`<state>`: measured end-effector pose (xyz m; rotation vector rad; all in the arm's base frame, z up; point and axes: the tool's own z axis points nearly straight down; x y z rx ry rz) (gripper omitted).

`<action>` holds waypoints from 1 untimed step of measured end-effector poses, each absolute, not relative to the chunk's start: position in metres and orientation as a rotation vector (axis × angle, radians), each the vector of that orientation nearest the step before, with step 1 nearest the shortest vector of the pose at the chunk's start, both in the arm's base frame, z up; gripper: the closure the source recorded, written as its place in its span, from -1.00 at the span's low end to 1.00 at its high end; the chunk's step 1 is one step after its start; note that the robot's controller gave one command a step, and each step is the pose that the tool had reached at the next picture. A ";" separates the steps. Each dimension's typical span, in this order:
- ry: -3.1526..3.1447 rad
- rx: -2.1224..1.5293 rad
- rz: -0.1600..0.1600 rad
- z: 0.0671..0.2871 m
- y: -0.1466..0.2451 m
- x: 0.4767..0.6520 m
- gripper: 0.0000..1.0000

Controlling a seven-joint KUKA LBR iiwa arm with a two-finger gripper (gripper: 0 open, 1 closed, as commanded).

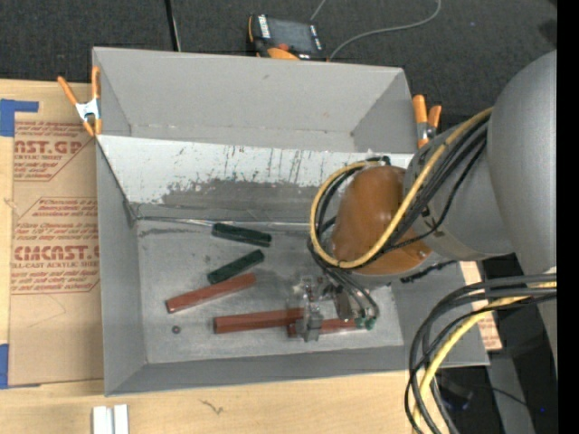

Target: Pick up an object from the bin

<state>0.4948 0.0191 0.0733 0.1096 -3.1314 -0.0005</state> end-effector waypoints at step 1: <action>-3.099 0.581 0.002 0.219 0.016 0.575 1.00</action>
Offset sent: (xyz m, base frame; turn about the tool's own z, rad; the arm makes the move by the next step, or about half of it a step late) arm 0.0770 -0.0039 0.1422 -0.2997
